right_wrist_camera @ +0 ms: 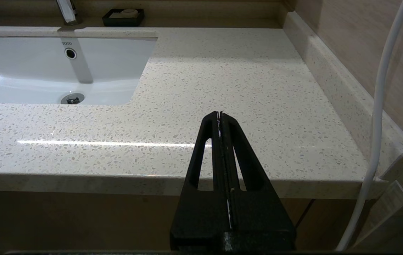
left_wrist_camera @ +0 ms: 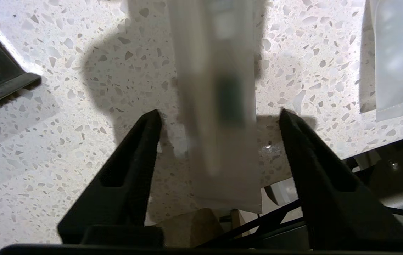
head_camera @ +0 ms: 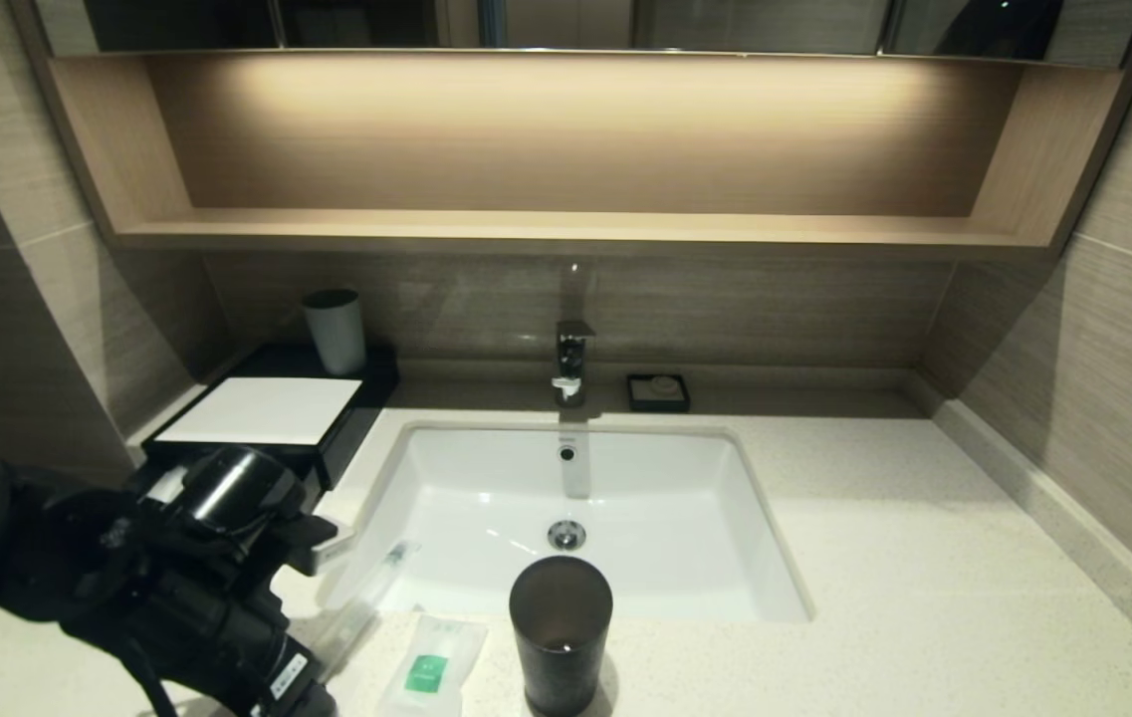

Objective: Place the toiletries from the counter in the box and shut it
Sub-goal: Pick up the bathroom toiletry

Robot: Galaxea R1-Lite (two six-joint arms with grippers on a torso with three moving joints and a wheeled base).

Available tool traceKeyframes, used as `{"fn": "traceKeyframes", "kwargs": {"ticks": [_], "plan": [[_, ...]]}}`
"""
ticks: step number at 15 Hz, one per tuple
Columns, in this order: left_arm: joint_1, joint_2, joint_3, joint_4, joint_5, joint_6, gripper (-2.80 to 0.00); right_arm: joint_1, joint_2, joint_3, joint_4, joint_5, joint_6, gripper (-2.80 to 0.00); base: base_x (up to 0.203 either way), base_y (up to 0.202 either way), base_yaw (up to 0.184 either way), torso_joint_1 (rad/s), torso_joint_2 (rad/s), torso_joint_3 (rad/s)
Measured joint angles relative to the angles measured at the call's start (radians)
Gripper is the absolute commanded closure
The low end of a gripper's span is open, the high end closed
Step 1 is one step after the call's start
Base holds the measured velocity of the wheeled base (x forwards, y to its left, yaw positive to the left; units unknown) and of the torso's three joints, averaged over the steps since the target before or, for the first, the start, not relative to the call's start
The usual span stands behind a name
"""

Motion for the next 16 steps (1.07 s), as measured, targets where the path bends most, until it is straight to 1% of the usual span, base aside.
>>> {"fn": "traceKeyframes", "kwargs": {"ticks": [8, 12, 14, 16], "plan": [[0.000, -0.001, 0.001, 0.003, 0.000, -0.004, 0.00, 0.000, 0.000, 0.000, 0.000, 0.001, 0.000, 0.00, 0.000, 0.000, 0.000, 0.000, 0.00, 0.000], [0.000, -0.034, -0.015, 0.012, 0.001, -0.010, 0.00, 0.000, 0.000, 0.000, 0.000, 0.000, 0.000, 0.00, 0.000, 0.000, 0.000, 0.000, 0.00, 0.000], [0.003, -0.068, -0.043, 0.015, 0.001, -0.030, 0.00, 0.000, 0.000, 0.000, 0.000, 0.000, 0.000, 0.00, 0.000, 0.000, 0.000, 0.000, 0.00, 0.000], [0.011, -0.110, -0.086, 0.029, 0.013, -0.069, 0.00, 0.000, 0.000, 0.000, 0.000, 0.000, 0.000, 0.00, 0.000, 0.000, 0.000, 0.000, 0.00, 0.000]]}}
